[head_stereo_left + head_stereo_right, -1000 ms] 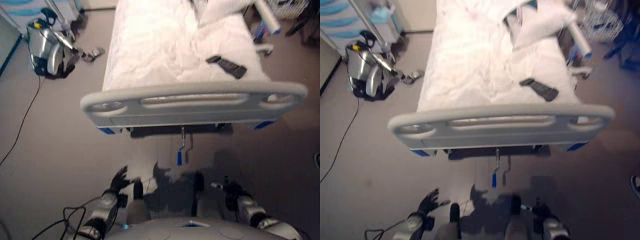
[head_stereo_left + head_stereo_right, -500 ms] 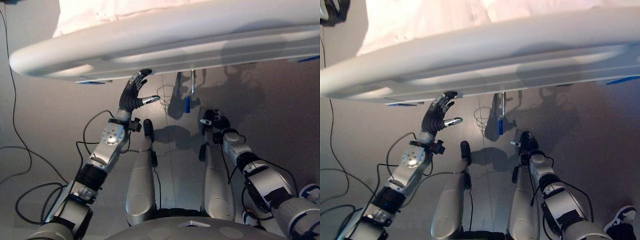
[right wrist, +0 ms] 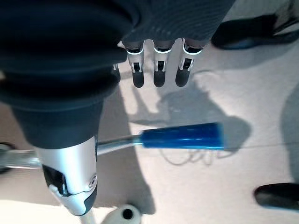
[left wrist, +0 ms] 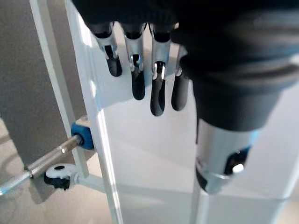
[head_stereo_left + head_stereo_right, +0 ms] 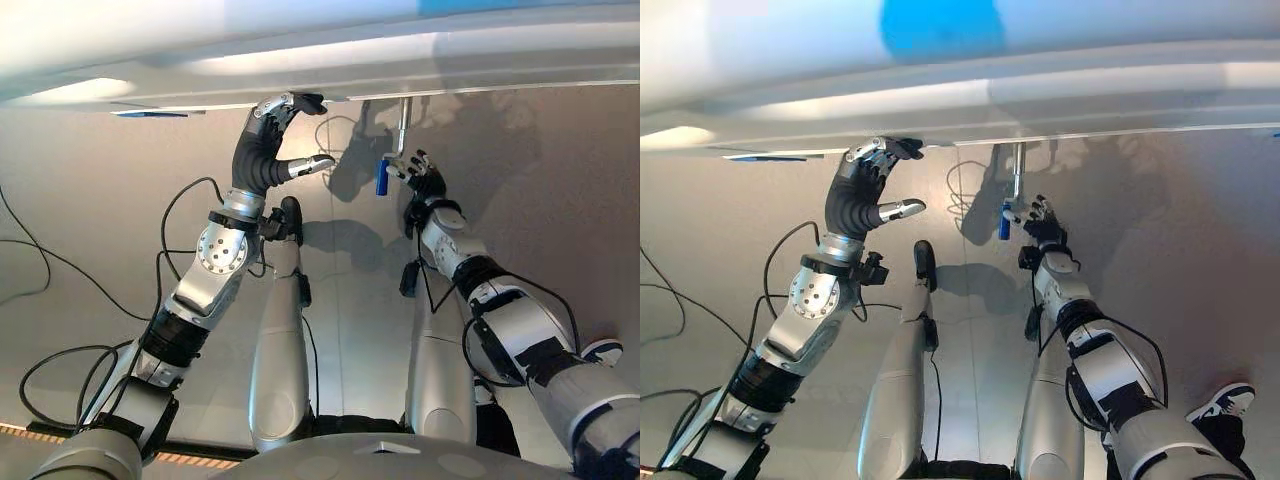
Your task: Raise the hospital bed
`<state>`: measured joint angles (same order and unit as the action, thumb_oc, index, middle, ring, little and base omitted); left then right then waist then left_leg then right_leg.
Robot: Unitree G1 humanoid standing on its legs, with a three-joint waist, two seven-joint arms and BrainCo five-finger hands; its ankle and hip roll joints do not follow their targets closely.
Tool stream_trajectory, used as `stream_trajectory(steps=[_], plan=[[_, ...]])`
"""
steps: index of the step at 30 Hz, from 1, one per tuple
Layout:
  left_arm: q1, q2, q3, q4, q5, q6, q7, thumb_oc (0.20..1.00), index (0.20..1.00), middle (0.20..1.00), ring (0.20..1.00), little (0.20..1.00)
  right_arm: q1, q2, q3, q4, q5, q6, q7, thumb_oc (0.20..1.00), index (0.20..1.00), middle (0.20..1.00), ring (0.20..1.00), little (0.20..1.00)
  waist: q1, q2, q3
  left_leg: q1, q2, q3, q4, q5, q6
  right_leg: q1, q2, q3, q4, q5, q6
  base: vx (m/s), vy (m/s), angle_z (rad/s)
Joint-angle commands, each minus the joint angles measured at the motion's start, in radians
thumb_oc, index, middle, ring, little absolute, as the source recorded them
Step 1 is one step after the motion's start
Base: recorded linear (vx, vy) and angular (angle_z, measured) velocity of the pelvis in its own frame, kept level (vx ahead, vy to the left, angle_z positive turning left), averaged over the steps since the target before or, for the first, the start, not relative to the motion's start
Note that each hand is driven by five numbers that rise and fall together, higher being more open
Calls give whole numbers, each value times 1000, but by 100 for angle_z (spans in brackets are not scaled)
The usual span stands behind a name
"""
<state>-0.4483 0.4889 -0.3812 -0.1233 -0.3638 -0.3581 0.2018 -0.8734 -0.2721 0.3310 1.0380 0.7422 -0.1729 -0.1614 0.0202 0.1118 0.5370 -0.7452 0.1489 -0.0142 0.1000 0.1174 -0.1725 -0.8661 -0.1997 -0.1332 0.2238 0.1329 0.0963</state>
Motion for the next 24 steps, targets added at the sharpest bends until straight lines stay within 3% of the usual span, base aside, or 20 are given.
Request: stream_trajectory(steps=[1,11,24], plan=[[-40,35,43,-153,47,-64,34,1000,1000,1000,1000,1000,-12,37,31,-46,60,-38,0,1000,1000,1000,1000,1000,28,-44,-17,-43,-23,-2,47,3,28,32,-19,4,-3,-28,68,26,-1,5],[-50,90,71,-212,93,-63,59,1000,1000,1000,1000,1000,-89,67,56,-19,101,-24,15,1000,1000,1000,1000,1000,51,-41,-17,-76,-27,-14,32,4,31,24,-25,-15,-32,-26,69,24,8,5],[-72,69,90,-249,97,-59,71,1000,1000,1000,1000,1000,-87,65,56,103,31,22,20,1000,1000,1000,1000,1000,70,-30,-17,-115,-45,-34,48,-8,41,18,-38,-32,-39,-28,73,16,18,5]])
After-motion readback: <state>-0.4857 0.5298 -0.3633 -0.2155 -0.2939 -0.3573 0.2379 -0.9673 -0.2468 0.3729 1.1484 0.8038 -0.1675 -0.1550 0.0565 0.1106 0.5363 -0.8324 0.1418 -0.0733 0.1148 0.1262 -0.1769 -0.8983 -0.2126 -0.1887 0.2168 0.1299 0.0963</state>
